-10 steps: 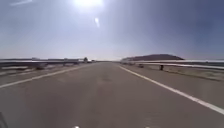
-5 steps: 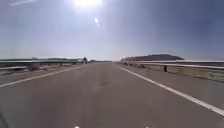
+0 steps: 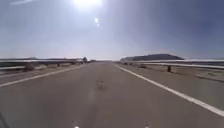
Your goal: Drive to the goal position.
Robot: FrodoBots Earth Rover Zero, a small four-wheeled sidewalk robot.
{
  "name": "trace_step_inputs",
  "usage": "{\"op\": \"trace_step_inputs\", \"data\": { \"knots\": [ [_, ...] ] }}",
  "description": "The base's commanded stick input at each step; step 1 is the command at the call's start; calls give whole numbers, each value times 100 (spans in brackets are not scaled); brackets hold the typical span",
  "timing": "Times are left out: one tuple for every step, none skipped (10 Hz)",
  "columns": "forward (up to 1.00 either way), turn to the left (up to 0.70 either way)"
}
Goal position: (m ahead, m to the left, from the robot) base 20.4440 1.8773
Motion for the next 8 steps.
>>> {"op": "trace_step_inputs", "data": {
  "knots": [
    [100,0],
    [100,0],
    [100,0],
    [100,0],
    [100,0],
    [100,10],
    [100,22],
    [100,19]
  ]
}}
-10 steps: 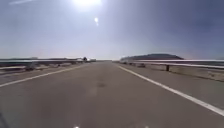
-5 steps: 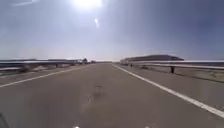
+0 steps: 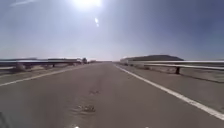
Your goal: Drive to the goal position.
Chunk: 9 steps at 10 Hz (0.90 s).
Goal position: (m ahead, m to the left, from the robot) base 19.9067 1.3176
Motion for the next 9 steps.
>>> {"op": "trace_step_inputs", "data": {
  "knots": [
    [100,7],
    [100,0],
    [100,0],
    [100,0],
    [100,0],
    [100,0],
    [100,0],
    [100,0],
    [100,0]
  ]
}}
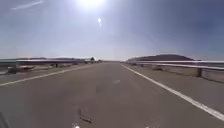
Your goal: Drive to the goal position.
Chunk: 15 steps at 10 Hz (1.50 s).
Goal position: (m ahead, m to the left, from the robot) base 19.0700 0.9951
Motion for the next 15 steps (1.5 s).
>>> {"op": "trace_step_inputs", "data": {
  "knots": [
    [100,0],
    [100,0],
    [100,0],
    [100,0],
    [100,0],
    [100,0],
    [100,0],
    [100,0],
    [100,0],
    [100,0],
    [100,0],
    [100,0],
    [100,0],
    [100,0],
    [100,0]
  ]
}}
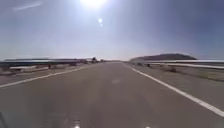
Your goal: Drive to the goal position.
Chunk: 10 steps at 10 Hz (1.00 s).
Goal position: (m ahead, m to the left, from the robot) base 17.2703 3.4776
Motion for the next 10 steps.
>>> {"op": "trace_step_inputs", "data": {
  "knots": [
    [100,0],
    [100,0],
    [100,0],
    [100,0],
    [100,0],
    [100,0],
    [100,0],
    [100,0],
    [100,0],
    [100,0]
  ]
}}
